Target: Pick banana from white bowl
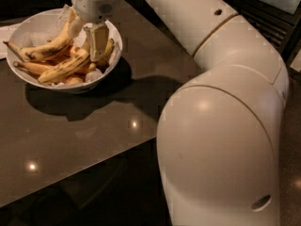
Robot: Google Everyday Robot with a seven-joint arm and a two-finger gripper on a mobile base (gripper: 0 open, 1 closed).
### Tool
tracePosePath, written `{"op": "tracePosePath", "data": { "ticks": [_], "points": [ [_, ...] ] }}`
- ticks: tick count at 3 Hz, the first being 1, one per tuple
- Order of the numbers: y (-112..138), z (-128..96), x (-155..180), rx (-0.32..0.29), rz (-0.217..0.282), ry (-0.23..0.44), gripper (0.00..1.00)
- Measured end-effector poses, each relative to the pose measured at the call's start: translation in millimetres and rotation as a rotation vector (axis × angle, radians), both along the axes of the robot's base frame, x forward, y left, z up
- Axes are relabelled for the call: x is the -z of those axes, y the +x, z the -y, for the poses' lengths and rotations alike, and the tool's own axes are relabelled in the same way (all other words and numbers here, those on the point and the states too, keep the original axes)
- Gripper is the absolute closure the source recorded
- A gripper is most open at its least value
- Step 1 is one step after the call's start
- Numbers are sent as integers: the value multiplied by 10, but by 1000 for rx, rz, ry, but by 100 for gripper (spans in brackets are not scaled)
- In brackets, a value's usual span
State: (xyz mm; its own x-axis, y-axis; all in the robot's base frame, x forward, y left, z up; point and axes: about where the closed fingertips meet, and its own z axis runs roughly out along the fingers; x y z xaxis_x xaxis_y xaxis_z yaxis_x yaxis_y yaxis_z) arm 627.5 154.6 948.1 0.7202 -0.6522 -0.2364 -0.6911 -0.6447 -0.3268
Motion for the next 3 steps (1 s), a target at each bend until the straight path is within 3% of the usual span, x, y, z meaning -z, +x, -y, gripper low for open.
{"op": "tracePosePath", "data": {
  "ticks": [3],
  "points": [
    [11, 6, 119, -7, -22, -9, 41]
  ]
}}
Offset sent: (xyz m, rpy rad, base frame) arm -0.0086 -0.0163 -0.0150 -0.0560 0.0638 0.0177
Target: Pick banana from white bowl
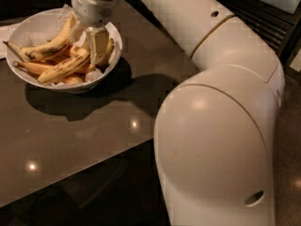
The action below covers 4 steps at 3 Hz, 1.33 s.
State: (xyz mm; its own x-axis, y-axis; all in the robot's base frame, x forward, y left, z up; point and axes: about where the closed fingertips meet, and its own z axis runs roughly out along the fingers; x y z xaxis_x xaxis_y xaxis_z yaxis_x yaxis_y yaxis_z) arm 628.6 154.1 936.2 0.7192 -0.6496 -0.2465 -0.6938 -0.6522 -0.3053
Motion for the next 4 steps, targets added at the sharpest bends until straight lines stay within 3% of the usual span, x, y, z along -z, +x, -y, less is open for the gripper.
{"op": "tracePosePath", "data": {
  "ticks": [2, 4],
  "points": [
    [-25, -14, 107, -3, -27, 2, 41],
    [-58, -9, 132, -6, -26, -7, 83]
  ]
}}
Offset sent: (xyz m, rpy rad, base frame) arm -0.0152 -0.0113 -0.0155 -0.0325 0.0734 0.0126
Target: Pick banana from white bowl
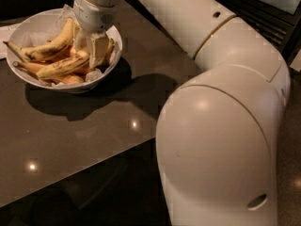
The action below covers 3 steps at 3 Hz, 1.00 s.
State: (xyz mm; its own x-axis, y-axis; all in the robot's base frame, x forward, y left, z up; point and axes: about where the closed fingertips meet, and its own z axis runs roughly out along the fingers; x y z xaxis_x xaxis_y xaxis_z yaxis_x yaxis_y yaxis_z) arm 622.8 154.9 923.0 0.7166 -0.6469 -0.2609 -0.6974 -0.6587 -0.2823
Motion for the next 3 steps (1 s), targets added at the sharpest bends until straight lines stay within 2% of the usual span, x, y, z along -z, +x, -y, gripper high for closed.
{"op": "tracePosePath", "data": {
  "ticks": [1, 2, 3],
  "points": [
    [1, 0, -2, 0, 0, 0, 100],
    [26, -36, -11, 3, 8, 11, 100],
    [-14, -2, -209, 40, 17, 54, 100]
  ]
}}
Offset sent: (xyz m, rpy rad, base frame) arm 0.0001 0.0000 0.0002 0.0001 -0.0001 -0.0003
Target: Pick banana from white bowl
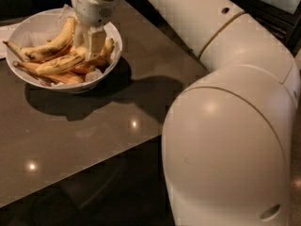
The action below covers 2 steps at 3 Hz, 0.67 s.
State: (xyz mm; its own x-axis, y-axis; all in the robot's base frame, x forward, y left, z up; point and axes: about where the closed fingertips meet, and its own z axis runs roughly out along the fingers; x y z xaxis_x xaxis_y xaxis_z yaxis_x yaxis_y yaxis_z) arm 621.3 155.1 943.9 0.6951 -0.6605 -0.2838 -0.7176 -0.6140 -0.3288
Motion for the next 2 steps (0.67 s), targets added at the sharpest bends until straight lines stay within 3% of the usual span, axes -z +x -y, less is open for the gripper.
{"op": "tracePosePath", "data": {
  "ticks": [1, 2],
  "points": [
    [-58, 35, -187, 28, 4, 40, 100],
    [-130, 97, -353, 47, 41, 85, 100]
  ]
}}
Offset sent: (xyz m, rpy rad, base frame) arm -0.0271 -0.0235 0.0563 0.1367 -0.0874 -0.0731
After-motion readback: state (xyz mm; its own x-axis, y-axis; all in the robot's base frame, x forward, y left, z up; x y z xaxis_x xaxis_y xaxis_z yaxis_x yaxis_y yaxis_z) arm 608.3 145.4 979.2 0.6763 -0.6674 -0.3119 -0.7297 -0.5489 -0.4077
